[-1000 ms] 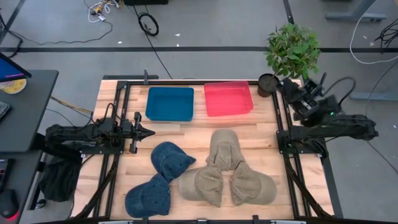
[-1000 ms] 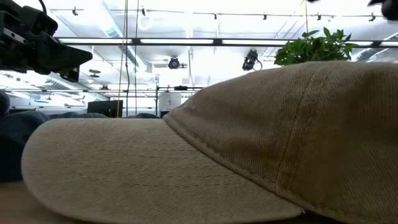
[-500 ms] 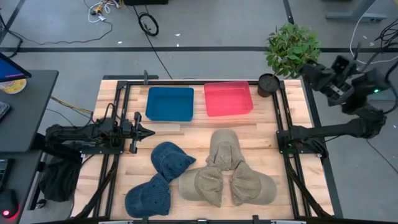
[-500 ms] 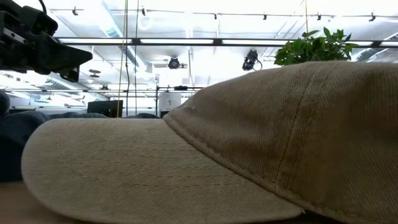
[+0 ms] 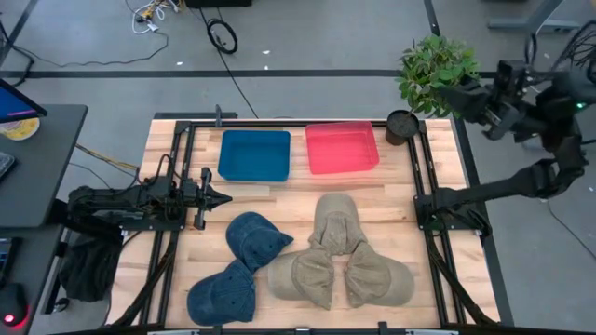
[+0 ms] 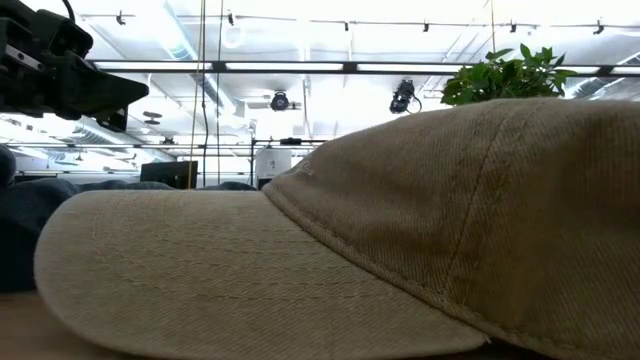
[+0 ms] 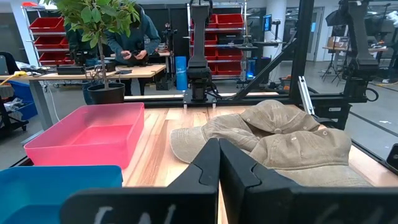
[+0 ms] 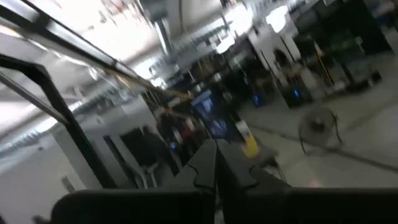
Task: Pick & Place hat
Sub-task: Put the bottom right brown cap into the pink bin
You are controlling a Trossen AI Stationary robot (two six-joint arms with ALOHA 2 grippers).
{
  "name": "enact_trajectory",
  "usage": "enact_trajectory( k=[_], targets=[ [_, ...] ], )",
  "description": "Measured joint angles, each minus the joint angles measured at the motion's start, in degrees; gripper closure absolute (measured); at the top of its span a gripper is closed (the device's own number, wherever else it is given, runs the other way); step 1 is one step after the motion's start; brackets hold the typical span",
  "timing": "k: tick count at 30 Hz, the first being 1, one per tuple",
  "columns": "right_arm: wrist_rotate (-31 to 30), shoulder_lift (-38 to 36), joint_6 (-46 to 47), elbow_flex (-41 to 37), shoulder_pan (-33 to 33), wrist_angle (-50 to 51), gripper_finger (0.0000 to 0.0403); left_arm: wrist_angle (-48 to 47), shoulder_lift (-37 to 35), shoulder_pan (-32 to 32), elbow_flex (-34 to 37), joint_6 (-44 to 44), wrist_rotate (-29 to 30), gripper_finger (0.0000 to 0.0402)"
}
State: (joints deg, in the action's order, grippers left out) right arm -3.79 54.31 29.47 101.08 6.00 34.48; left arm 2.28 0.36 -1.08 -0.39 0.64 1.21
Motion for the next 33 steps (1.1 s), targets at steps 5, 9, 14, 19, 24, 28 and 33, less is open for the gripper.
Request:
enact_trajectory(
  k=[5, 9, 14, 19, 24, 28, 33],
  targets=[
    [0.02, 5.92, 0.03, 9.48, 0.00, 11.79, 0.0392, 0.00, 0.00, -0.02, 0.00, 0.00, 0.02, 0.0399],
    [0.27, 9.59, 1.45, 15.38, 0.00, 19.11, 0.0392, 0.00, 0.00, -0.02, -0.01, 0.00, 0.00, 0.0399],
    [1.07, 13.96, 5.73, 21.15, 0.00, 33.88, 0.0392, 0.00, 0.00, -0.02, -0.01, 0.00, 0.00, 0.0399],
    [4.14, 17.92, 8.36, 22.03, -0.40, 41.38, 0.0392, 0.00, 0.00, -0.01, 0.00, -0.01, 0.01, 0.0399],
    [4.55, 20.32, 8.02, 21.98, -1.94, 46.52, 0.0392, 0.00, 0.00, -0.02, 0.01, -0.01, 0.01, 0.0399],
    [5.32, 22.04, 9.70, 22.00, -2.12, 52.12, 0.0392, 0.00, 0.00, -0.02, -0.01, 0.00, 0.02, 0.0399],
    [3.20, 22.40, 12.10, 22.01, -3.32, 53.87, 0.0392, 0.00, 0.00, -0.01, -0.02, 0.00, 0.01, 0.0399]
  ],
)
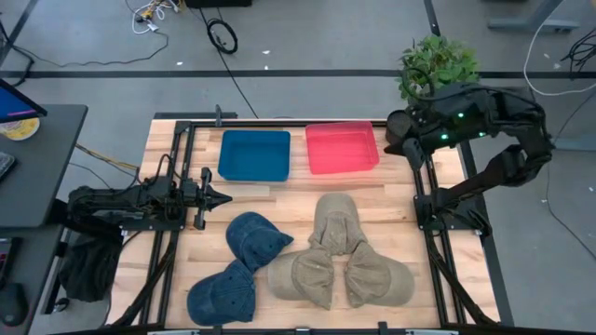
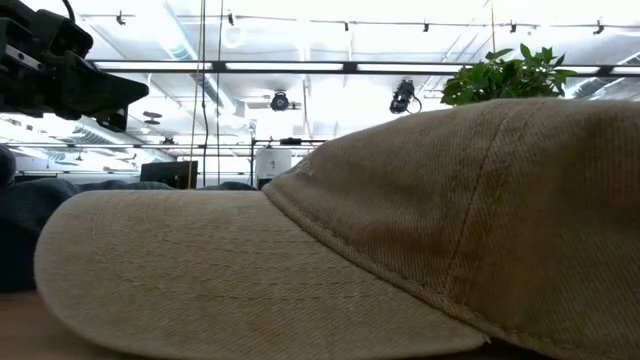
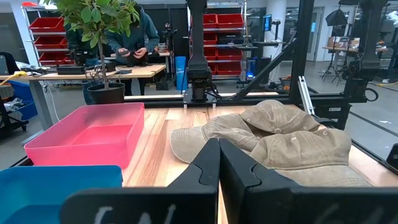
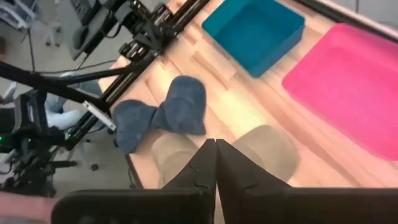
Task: Pick & Place hat
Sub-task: Put the bottom right brown cap into the pink bin
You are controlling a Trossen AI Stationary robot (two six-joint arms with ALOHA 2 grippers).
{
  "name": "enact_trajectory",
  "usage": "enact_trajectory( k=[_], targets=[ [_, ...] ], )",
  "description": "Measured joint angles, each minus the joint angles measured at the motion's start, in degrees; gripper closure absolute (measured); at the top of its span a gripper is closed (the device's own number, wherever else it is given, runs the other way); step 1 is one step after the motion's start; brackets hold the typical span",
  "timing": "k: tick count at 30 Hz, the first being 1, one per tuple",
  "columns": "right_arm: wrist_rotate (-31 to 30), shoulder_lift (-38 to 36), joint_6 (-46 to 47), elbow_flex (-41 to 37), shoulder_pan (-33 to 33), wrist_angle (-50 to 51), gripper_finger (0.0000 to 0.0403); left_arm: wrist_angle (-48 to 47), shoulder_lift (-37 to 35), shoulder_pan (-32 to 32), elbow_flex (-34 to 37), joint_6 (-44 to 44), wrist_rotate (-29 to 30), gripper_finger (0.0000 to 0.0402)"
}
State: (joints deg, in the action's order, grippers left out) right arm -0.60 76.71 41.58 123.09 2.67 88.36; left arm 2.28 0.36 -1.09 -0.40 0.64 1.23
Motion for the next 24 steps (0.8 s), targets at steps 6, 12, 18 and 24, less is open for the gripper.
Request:
enact_trajectory(
  k=[6, 12, 18, 24],
  targets=[
    [-8.43, -0.29, 3.55, -2.05, -5.91, 1.69, 0.0392, 0.00, 0.00, -0.01, 0.01, 0.00, 0.01, 0.0399],
    [-10.38, -0.49, 6.18, -10.41, -10.58, 1.01, 0.0392, 0.00, 0.00, 0.01, 0.01, 0.00, -0.01, 0.0399],
    [-7.91, -3.34, 10.40, -23.59, -14.48, 0.55, 0.0392, 0.00, 0.00, 0.01, 0.01, -0.01, -0.01, 0.0399],
    [-0.09, -11.87, 12.89, -39.89, -17.27, -8.43, 0.0392, 0.00, 0.00, -0.01, 0.02, 0.00, -0.01, 0.0399]
  ],
)
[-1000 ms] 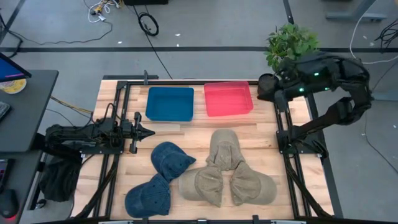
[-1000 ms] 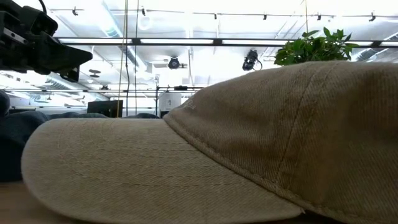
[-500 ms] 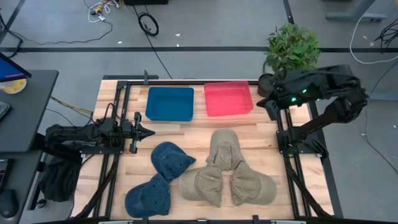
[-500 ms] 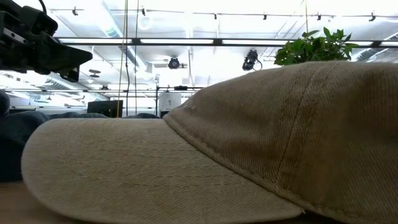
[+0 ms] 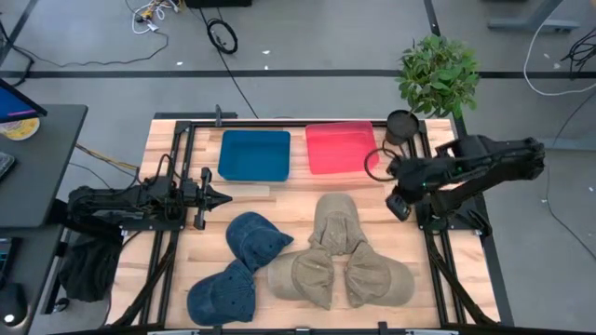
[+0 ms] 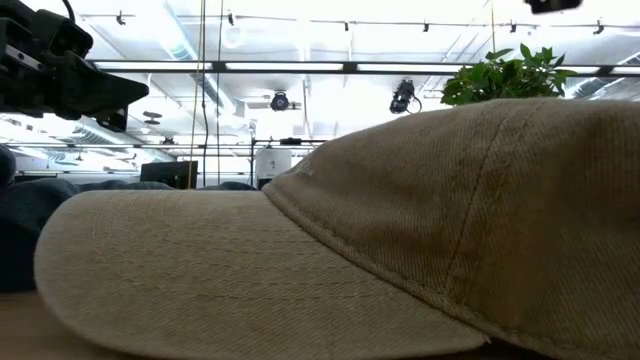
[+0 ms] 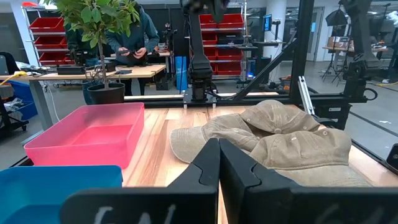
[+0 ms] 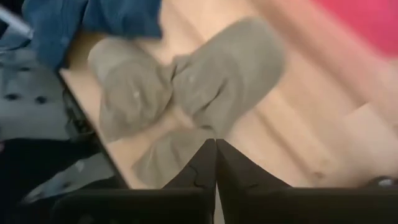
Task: Pick & Place hat
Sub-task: Put the bottom right brown cap into the pink bin
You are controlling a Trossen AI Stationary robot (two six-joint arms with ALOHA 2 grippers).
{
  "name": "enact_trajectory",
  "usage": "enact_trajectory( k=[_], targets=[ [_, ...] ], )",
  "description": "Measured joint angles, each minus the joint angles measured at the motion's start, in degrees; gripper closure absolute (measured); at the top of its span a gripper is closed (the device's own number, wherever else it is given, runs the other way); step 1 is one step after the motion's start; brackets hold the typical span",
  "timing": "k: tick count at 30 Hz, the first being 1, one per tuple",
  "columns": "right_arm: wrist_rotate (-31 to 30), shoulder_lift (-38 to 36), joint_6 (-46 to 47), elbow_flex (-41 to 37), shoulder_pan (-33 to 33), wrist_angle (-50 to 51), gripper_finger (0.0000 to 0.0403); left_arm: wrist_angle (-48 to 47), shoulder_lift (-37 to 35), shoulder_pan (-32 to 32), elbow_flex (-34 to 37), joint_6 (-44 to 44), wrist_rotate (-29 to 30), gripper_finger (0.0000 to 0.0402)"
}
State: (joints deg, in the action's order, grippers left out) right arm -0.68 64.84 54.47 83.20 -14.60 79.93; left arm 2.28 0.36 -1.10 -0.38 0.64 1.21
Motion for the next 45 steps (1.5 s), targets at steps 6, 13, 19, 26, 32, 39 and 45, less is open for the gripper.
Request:
enact_trajectory(
  k=[6, 13, 19, 26, 32, 39, 45],
  targets=[
    [5.64, -10.69, 3.57, -15.86, -1.96, -14.55, 0.0392, 0.00, 0.00, 0.02, 0.00, -0.01, 0.00, 0.0399],
    [7.76, -17.42, 3.76, -28.93, -3.16, -29.52, 0.0392, 0.00, 0.00, 0.00, -0.02, 0.00, 0.00, 0.0399],
    [7.67, -17.40, 1.52, -37.33, -3.05, -42.01, 0.0392, 0.00, 0.00, 0.02, 0.00, 0.00, 0.00, 0.0399],
    [12.54, -17.41, 9.15, -45.38, -3.03, -44.18, 0.0392, 0.00, 0.00, 0.02, -0.01, 0.00, 0.01, 0.0399],
    [17.23, -17.39, 9.38, -48.72, -3.03, -45.31, 0.0389, 0.00, 0.00, 0.00, -0.01, 0.00, 0.00, 0.0399],
    [16.09, -17.39, 2.22, -48.72, -3.03, -45.47, 0.0325, 0.00, 0.00, 0.00, 0.00, 0.00, 0.02, 0.0399],
    [14.51, -14.85, 0.47, -48.72, -3.21, -45.21, 0.0202, 0.00, 0.00, 0.00, -0.01, 0.00, 0.02, 0.0399]
  ],
)
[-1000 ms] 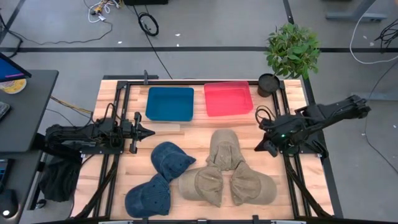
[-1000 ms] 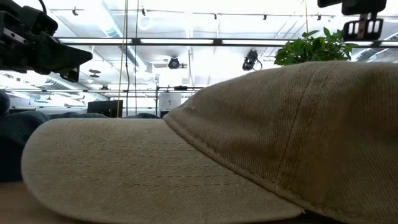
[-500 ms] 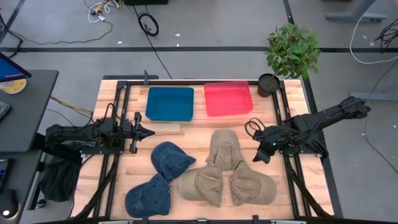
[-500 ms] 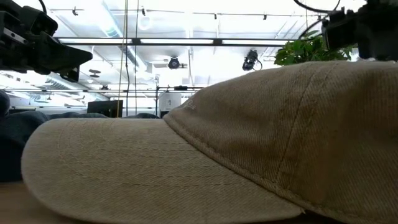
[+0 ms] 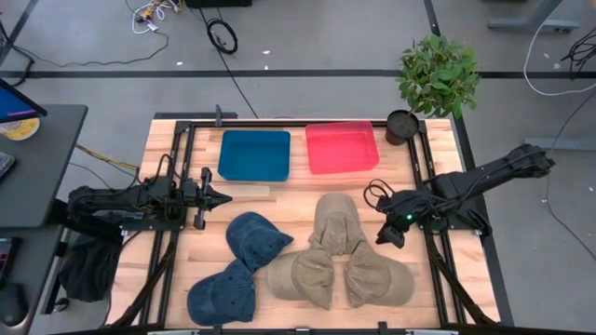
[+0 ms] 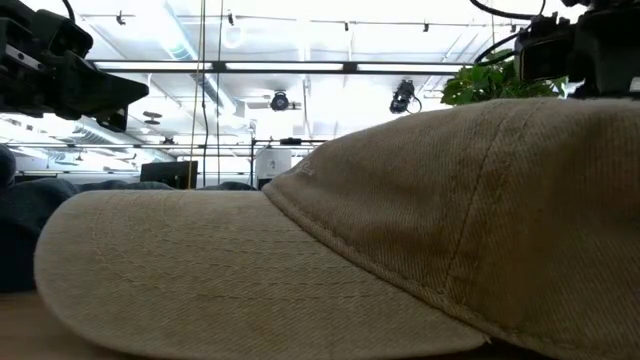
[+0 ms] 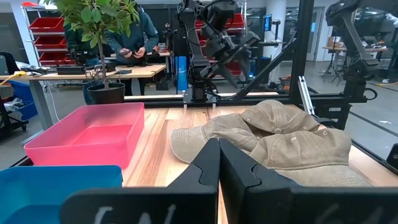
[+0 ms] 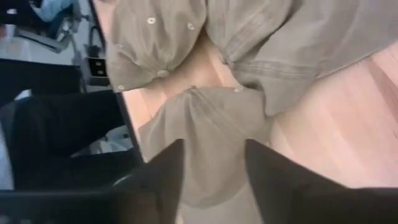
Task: Pick & Place hat
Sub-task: Put the bottom right brown cap into the pink bin
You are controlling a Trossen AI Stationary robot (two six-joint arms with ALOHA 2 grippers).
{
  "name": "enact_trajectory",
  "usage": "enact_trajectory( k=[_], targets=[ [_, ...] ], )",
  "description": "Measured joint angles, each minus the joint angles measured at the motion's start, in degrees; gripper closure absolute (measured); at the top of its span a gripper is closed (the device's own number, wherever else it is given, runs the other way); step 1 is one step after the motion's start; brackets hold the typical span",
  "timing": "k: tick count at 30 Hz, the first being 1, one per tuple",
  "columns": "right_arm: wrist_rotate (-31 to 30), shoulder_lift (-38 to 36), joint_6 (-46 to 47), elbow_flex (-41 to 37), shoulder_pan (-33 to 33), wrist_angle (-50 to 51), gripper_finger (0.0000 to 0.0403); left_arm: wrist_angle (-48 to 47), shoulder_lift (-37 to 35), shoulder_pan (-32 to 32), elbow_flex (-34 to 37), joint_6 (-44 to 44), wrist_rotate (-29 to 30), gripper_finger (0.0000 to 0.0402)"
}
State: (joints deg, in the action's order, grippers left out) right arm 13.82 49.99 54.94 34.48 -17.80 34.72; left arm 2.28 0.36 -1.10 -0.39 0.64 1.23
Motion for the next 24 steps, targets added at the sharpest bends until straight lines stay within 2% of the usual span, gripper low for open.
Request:
enact_trajectory(
  k=[5, 9, 13, 18, 24],
  targets=[
    [0.67, 3.88, -0.40, 0.00, -0.02, -0.72, 0.0105, 0.00, 0.00, 0.00, -0.01, 0.00, -0.02, 0.0399],
    [1.41, 6.81, 0.65, -1.70, -0.06, -1.39, 0.0068, 0.00, 0.00, 0.02, 0.00, 0.00, -0.02, 0.0399],
    [5.91, 8.91, 4.13, -7.11, -0.56, -11.88, 0.0061, 0.00, 0.00, 0.00, 0.01, 0.00, 0.00, 0.0399],
    [6.27, 9.76, 8.58, -12.22, -2.11, -22.05, 0.0072, 0.00, 0.00, 0.00, 0.00, 0.00, 0.00, 0.0399],
    [4.73, 9.74, 9.14, -12.66, -4.12, -23.67, 0.0109, 0.00, 0.00, 0.01, -0.01, -0.02, 0.00, 0.0399]
  ],
)
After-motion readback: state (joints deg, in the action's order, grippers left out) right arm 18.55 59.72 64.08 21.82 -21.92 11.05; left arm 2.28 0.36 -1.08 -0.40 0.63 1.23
